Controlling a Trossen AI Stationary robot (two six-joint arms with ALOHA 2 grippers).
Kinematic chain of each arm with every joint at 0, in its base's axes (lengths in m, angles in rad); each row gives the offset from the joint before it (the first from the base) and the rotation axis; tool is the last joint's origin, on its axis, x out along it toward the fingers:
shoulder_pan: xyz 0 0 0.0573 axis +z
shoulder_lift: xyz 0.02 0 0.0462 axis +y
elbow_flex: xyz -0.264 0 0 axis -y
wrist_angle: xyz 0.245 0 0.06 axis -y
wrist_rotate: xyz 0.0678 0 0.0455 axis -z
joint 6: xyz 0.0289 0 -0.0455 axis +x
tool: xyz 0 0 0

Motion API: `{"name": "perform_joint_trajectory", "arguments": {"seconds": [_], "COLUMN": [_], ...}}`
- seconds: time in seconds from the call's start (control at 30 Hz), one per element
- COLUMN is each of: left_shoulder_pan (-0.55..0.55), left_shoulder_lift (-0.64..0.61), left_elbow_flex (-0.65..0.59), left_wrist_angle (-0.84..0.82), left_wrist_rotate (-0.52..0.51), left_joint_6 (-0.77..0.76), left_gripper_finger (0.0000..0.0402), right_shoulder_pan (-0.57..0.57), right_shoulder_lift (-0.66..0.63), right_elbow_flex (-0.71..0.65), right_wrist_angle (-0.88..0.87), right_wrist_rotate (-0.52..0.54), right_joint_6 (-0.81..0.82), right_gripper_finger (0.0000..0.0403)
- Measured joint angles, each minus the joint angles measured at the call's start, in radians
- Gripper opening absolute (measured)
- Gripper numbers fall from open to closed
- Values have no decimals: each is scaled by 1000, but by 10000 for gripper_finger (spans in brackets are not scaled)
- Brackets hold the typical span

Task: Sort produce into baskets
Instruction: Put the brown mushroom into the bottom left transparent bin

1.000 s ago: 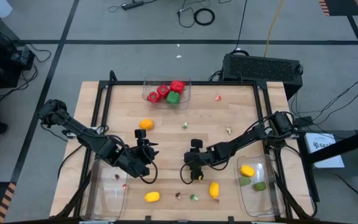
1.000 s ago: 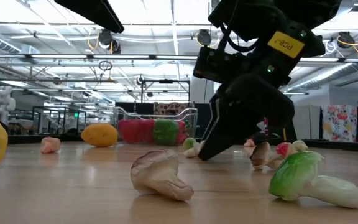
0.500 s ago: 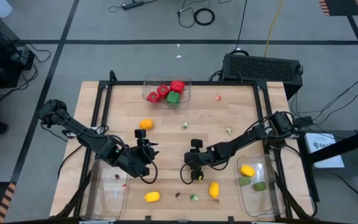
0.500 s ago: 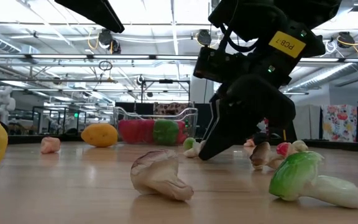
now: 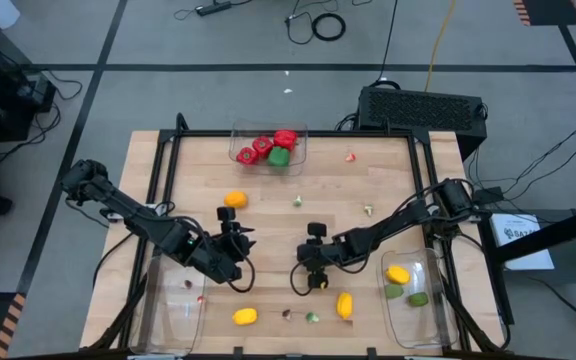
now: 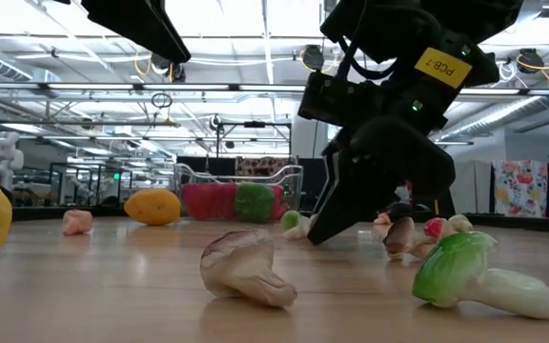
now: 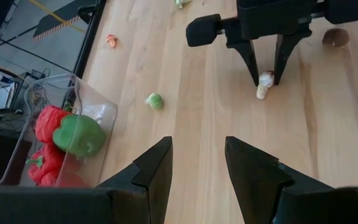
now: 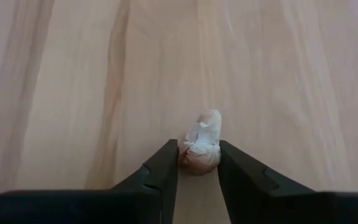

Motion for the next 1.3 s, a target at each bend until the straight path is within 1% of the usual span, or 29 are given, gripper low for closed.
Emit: {"name": "perform_joint_trajectory", "arguments": {"seconds": [0.27, 0.47, 0.57, 0.7, 0.77, 0.83, 0.97, 1.03, 1.1, 1.2, 1.27, 1.3], "left_shoulder_pan": [6, 8, 8, 8, 8, 8, 17, 24, 36, 55, 66, 69], "left_shoulder_lift": [0, 0, 0, 7, 24, 52, 109, 133, 153, 173, 182, 187], "left_elbow_flex": [0, 0, 0, 0, 0, 0, 0, 0, 0, 0, 0, 0], "left_wrist_angle": [21, 151, 196, 237, 271, 339, 490, 536, 584, 593, 593, 598], "left_wrist_rotate": [0, 38, 53, 80, 86, 84, 47, 42, 0, -53, -33, 1], "left_joint_6": [2, 7, 36, 63, 105, 162, 286, 325, 349, 372, 379, 392], "left_gripper_finger": [154, 156, 171, 205, 220, 229, 233, 233, 233, 233, 233, 233], "right_shoulder_pan": [0, 2, 2, 2, 2, 2, 5, 13, 23, 36, 38, 37], "right_shoulder_lift": [-67, -155, -217, -310, -354, -392, -438, -448, -451, -451, -451, -451], "right_elbow_flex": [-1, -1, -1, 0, 0, 0, 1, 1, 1, 1, 1, 1], "right_wrist_angle": [-7, -13, -27, -44, -40, -26, -34, -42, -41, -46, -44, -45], "right_wrist_rotate": [2, -1, -3, -3, -3, -3, -3, -2, -2, -4, -4, -3], "right_joint_6": [-20, -63, -94, -180, -228, -260, -276, -275, -275, -279, -279, -279], "right_gripper_finger": [100, 100, 100, 100, 100, 100, 100, 100, 100, 100, 100, 100]}}
